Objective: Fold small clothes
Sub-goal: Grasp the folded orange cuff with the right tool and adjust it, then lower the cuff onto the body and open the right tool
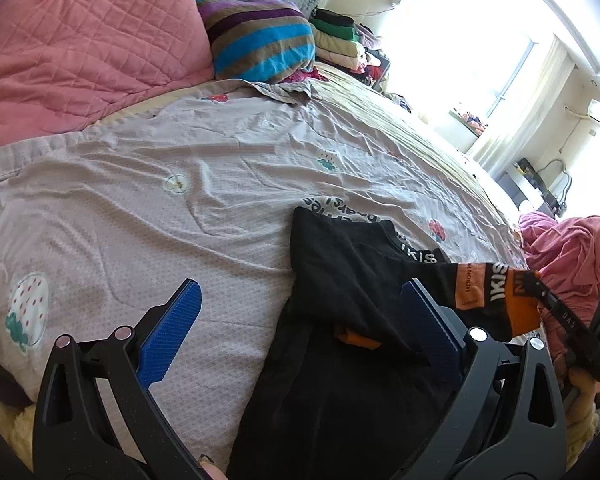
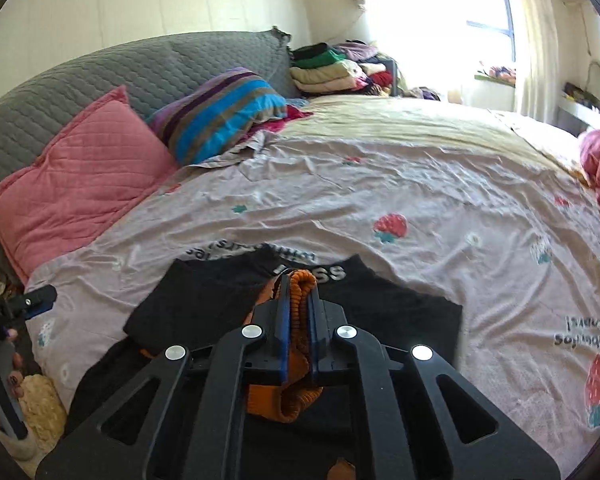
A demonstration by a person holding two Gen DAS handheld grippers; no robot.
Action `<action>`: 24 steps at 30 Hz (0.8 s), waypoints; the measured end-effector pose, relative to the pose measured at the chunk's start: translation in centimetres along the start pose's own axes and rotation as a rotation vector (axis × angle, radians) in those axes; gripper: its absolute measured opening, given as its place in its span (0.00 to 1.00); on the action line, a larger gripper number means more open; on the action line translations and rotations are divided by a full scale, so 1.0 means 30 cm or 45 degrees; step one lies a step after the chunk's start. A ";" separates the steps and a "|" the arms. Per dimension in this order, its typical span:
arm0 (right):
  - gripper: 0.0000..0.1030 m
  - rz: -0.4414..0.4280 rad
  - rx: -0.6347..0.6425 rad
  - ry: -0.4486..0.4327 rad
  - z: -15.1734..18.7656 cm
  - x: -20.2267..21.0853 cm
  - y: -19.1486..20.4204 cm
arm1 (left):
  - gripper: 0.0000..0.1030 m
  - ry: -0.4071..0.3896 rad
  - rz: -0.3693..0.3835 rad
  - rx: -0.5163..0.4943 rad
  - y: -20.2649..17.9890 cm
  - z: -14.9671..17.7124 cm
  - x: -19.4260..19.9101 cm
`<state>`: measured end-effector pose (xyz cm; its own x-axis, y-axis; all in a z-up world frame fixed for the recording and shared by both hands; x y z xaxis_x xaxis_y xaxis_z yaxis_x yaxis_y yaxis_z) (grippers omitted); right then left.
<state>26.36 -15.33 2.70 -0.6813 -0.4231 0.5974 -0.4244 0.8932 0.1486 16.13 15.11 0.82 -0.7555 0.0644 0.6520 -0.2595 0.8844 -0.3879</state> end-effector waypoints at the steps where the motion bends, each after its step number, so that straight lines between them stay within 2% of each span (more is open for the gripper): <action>1: 0.06 0.005 -0.014 0.008 0.010 -0.009 -0.016 | 0.91 0.006 0.003 -0.009 -0.011 0.000 -0.008; 21: 0.05 0.044 -0.088 0.040 0.083 -0.040 -0.117 | 0.91 0.145 0.036 -0.220 -0.255 0.010 -0.268; 23: 0.05 0.048 -0.089 0.052 0.090 -0.047 -0.125 | 0.89 0.165 0.047 -0.233 -0.271 0.019 -0.296; 24: 0.05 0.052 -0.091 0.059 0.095 -0.051 -0.128 | 0.85 0.175 0.055 -0.235 -0.278 0.026 -0.310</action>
<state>27.33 -18.56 -1.04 -0.6682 -0.3802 0.6395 -0.3523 0.9188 0.1781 24.86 6.78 -2.51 -0.6710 0.1553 0.7250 -0.1044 0.9483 -0.2998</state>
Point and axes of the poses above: each gripper's, at about its wrist camera, not at the fingertips, and x roughly against the way its jaws point, y to its left, z to its underside, the point moved 7 cm from there along -x, roughly the way its jaws point, and after that the axes turned 1 degree about y, right-handed, at the moved point
